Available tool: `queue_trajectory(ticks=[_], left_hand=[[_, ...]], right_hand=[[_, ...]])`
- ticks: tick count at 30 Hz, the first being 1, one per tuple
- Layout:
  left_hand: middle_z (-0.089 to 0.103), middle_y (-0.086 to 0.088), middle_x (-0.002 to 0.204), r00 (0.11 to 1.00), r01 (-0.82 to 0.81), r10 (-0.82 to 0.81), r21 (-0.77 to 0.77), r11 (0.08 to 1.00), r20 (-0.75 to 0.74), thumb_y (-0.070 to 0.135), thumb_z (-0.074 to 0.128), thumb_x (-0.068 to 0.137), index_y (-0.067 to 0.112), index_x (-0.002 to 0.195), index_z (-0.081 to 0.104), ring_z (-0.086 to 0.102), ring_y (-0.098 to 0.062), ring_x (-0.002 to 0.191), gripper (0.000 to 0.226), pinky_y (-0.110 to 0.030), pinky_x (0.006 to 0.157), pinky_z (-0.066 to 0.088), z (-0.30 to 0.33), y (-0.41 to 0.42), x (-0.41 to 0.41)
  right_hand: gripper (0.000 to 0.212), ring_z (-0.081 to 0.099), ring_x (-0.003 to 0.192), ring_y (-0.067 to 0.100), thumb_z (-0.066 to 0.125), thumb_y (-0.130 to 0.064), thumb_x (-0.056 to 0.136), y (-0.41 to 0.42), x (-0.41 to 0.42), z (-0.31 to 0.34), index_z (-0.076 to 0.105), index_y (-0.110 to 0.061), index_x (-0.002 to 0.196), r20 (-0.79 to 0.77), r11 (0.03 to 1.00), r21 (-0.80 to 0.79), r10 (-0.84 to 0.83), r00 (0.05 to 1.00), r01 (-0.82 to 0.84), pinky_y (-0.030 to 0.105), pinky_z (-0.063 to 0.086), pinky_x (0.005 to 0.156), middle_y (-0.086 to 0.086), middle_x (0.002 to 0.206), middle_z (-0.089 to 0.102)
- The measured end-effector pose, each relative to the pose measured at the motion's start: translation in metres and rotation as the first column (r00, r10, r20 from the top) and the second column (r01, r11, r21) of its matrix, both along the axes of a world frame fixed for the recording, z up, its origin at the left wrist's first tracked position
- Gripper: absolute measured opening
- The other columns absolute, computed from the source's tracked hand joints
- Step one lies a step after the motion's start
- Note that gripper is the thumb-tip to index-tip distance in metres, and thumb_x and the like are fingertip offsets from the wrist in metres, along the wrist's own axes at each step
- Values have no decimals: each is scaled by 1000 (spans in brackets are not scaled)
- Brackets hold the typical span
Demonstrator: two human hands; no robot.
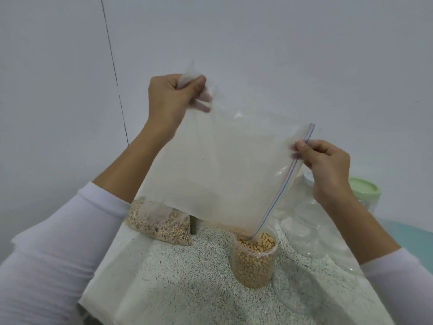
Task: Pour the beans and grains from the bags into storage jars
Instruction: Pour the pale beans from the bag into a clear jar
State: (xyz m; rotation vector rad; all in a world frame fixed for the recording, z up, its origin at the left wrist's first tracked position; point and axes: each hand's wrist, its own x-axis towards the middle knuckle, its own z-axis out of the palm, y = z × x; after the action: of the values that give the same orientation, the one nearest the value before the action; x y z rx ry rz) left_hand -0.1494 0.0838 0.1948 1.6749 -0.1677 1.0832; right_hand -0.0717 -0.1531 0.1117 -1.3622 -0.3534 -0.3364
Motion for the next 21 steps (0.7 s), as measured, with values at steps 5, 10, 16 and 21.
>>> queue_trajectory(ticks=[5,10,16,21], left_hand=[[69,3,58,1000,-19,19,-11,1000,-6,13,66,89,8,67,66,67,-19,51,23,-24,53,50,-1,0,1],[70,2,59,1000,-11,11,-4,1000,-5,13,65,89,8,66,65,68,-20,51,23,-26,55,51,1,-1,6],[71,1,62,1000,-19,19,2,1000,0,15,67,88,6,69,67,69,-24,56,22,-34,61,56,1,0,11],[70,2,60,1000,-31,31,12,999,3,16,67,88,7,68,67,70,-25,57,21,-36,64,56,2,2,12]], right_hand=[[13,61,55,-1,64,-7,88,0,1,0,65,-13,76,-11,1000,-21,13,1000,-13,6,44,61,-14,62,69],[13,61,54,-1,63,-6,88,2,3,2,64,-12,76,0,1000,-18,23,1000,-23,6,44,60,-14,60,68],[16,62,55,0,63,-5,88,3,7,0,63,-14,74,-9,1000,-7,27,1000,-27,8,45,62,-14,61,69],[16,61,56,-2,63,-7,88,3,8,0,63,-15,75,6,1000,-23,17,1000,-17,6,44,63,-15,62,69]])
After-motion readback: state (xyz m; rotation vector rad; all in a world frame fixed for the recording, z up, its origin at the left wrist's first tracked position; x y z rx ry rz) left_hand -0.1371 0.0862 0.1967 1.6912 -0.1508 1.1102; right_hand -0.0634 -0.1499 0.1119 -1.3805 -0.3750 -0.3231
